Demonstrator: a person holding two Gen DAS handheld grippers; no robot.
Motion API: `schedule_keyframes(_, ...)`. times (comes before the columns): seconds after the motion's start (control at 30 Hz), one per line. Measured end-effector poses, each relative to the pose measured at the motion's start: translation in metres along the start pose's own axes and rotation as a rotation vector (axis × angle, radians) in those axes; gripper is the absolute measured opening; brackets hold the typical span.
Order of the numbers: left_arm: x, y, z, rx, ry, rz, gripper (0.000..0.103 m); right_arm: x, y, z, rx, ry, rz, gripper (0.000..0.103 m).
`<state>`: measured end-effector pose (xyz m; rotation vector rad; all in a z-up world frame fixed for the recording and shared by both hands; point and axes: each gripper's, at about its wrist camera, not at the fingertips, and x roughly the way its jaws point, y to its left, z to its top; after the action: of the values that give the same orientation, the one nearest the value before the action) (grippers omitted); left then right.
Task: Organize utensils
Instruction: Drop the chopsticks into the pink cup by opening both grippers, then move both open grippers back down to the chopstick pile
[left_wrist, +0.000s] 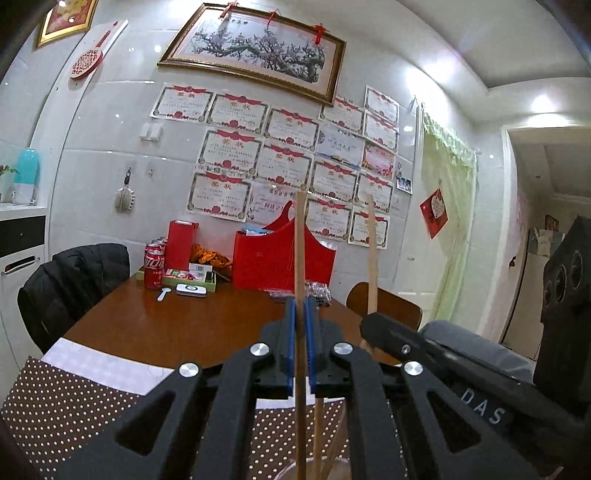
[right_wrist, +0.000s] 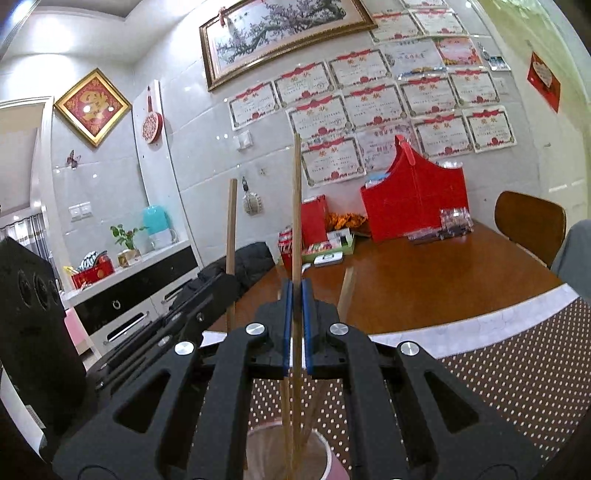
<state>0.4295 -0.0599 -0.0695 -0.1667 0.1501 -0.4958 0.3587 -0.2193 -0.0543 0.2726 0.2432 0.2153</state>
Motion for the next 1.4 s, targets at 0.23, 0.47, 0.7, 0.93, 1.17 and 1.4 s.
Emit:
schedule_keyframes(0.23,-0.017,0.011,-0.01,-0.014,0.014,0.124,0.067,-0.013,-0.01,-0.01,0.013,0.055,-0.058,0.04)
schedule_keyframes(0.47,-0.057,0.012,0.007,0.043,-0.017,0.206,0.085,-0.05,-0.027,0.004,0.067,0.051,-0.068,0.097)
schedule_keyframes(0.7,-0.095,-0.011,0.023,0.114,0.057,0.348,0.097,-0.081,-0.023,0.018,0.091,0.064,-0.079,0.097)
schedule_keyframes(0.93,-0.132,-0.024,0.031,0.106,0.139,0.382,0.097,-0.115,-0.013,0.024,0.077,0.098,-0.056,0.097)
schedule_keyframes(1.17,-0.168,-0.022,0.03,0.056,0.201,0.389,0.097,-0.144,-0.011,0.015,0.093,0.17,-0.033,0.097)
schedule_keyframes(1.4,-0.196,-0.015,0.016,0.011,0.278,0.398,0.097,-0.162,-0.006,0.0,0.081,0.245,-0.035,0.097)
